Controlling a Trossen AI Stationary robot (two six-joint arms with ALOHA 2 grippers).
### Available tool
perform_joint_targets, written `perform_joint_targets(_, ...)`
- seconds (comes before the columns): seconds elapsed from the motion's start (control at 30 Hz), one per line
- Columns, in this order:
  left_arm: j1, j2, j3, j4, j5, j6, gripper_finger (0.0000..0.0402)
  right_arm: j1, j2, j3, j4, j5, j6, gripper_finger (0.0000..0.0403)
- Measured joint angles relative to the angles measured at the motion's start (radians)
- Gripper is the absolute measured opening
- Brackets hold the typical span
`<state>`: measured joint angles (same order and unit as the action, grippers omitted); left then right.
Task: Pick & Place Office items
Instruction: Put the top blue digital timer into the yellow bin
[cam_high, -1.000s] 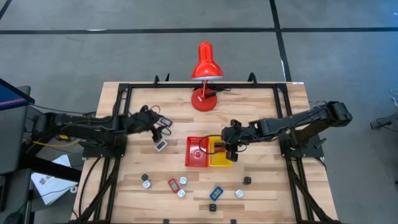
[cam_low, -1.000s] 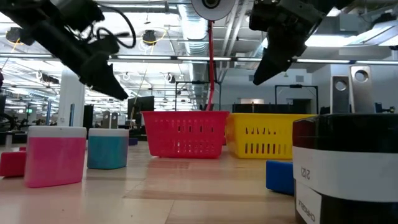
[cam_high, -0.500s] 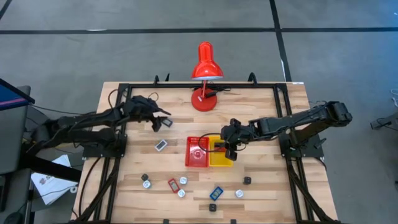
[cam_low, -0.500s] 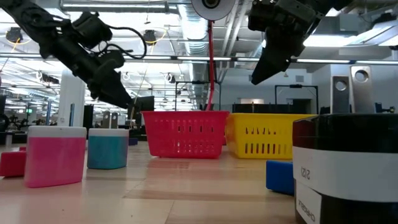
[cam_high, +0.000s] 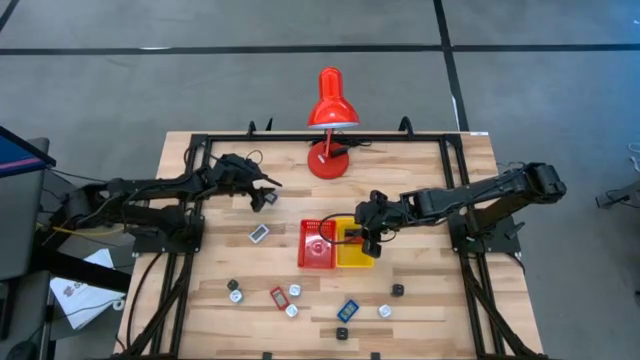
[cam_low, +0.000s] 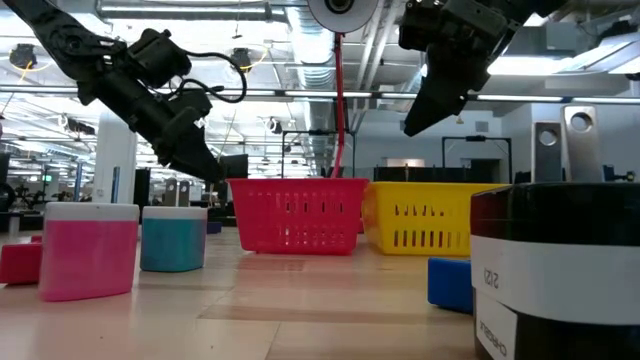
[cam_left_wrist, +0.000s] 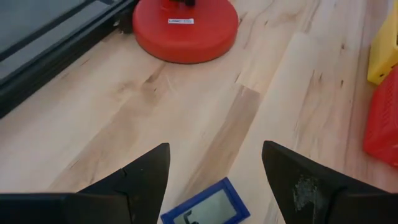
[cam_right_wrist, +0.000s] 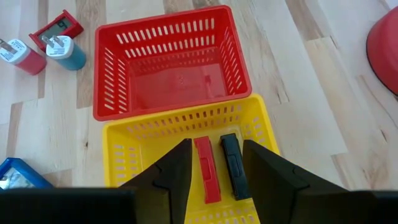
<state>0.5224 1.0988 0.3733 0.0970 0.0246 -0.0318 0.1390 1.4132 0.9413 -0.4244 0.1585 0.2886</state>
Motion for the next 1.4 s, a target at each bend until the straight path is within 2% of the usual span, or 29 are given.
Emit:
perform_joint_targets(0.17, 0.000, 0.000, 0.000, -0.011, 0.000, -0.046, 0.0284, -0.003, 0.000, 0.000, 0.004, 0.000, -0.008, 0.0136)
perform_joint_targets(0.33, 0.000, -0.001, 0.000, 0.003, -0.001, -0.041, 0.0333, -0.011, 0.000, 0.000, 0.016, 0.000, -0.008, 0.0137)
perform_joint_targets(0.47, 0.000, -0.004, 0.000, 0.002, -0.002, -0.014, 0.0354, -0.011, 0.000, 0.000, 0.015, 0.000, -0.008, 0.0136)
perform_joint_targets(0.67, 0.000, 0.051, 0.001, -0.005, 0.012, 0.169, 0.0358, -0.013, 0.000, 0.000, 0.016, 0.000, -0.011, 0.0137)
perform_joint_targets(0.83, 0.000, 0.148, 0.026, -0.009, 0.141, 0.242, 0.0358, -0.018, 0.000, 0.000, 0.016, 0.000, -0.011, 0.0136)
perform_joint_targets(0.93, 0.001, 0.206, 0.048, -0.013, 0.135, 0.293, 0.0357, -0.019, 0.000, 0.000, 0.015, 0.000, -0.011, 0.0136)
perform_joint_targets(1.13, 0.005, 0.278, 0.089, -0.013, 0.054, 0.343, 0.0352, -0.018, 0.000, 0.000, 0.015, 0.000, -0.011, 0.0136)
perform_joint_targets(1.4, 0.039, 0.341, 0.099, -0.118, 0.073, 0.339, 0.0355, -0.018, 0.000, 0.000, 0.014, 0.000, -0.011, 0.0136)
